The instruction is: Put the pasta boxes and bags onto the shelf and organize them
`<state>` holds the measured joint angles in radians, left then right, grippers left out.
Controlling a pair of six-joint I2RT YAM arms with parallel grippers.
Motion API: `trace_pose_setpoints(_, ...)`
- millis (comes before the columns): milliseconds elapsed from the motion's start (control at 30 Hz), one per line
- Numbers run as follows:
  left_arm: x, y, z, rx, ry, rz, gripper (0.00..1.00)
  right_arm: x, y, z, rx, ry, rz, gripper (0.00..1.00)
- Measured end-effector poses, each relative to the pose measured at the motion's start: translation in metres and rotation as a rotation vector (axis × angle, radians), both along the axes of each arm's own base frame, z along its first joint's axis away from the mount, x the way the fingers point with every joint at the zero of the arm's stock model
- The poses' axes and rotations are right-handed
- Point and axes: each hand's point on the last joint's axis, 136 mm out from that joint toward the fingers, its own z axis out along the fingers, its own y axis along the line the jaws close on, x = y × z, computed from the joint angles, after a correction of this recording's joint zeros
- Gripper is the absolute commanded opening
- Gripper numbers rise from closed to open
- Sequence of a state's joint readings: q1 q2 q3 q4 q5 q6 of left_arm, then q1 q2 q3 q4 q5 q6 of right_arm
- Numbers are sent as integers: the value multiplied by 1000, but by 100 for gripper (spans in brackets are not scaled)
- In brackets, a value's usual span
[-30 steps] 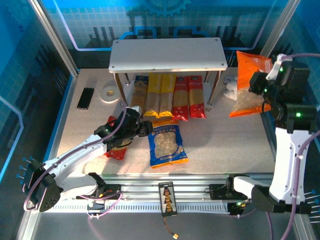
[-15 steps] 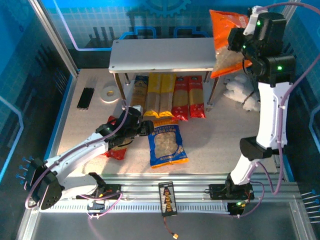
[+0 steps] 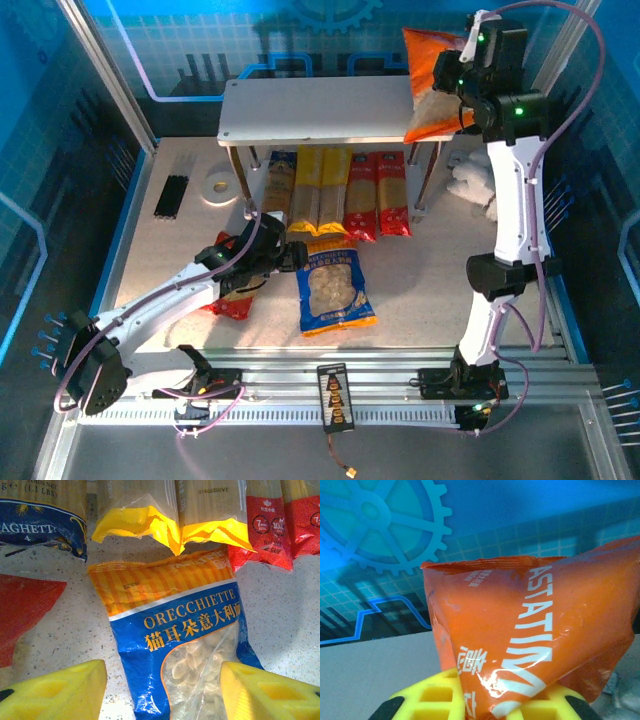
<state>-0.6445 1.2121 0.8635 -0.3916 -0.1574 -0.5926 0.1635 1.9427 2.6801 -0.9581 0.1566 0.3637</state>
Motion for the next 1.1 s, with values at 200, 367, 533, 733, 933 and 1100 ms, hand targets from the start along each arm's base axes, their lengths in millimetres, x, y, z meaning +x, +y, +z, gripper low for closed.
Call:
trace_pose_setpoints(200, 3, -1, -1, 8, 7, 2, 62, 15, 11, -6, 21, -9, 17, 0)
trace_pose_setpoints(367, 3, -1, -1, 8, 7, 2, 63, 23, 24, -5, 38, -28, 40, 0)
trace_pose_setpoints(533, 3, -1, -1, 8, 6, 2, 63, 23, 35, 2, 52, -59, 60, 0)
trace_pose_setpoints(733, 3, -2, -3, 12, 12, 2, 63, 24, 45, -3, 48, -52, 74, 0)
trace_pose_setpoints(933, 3, -1, -3, 12, 12, 2, 65, 32, 58, -19, 20, -31, 77, 0)
trace_pose_setpoints(1100, 3, -1, -4, 15, 13, 3, 66, 39, 63, -40, -11, 0, 58, 0)
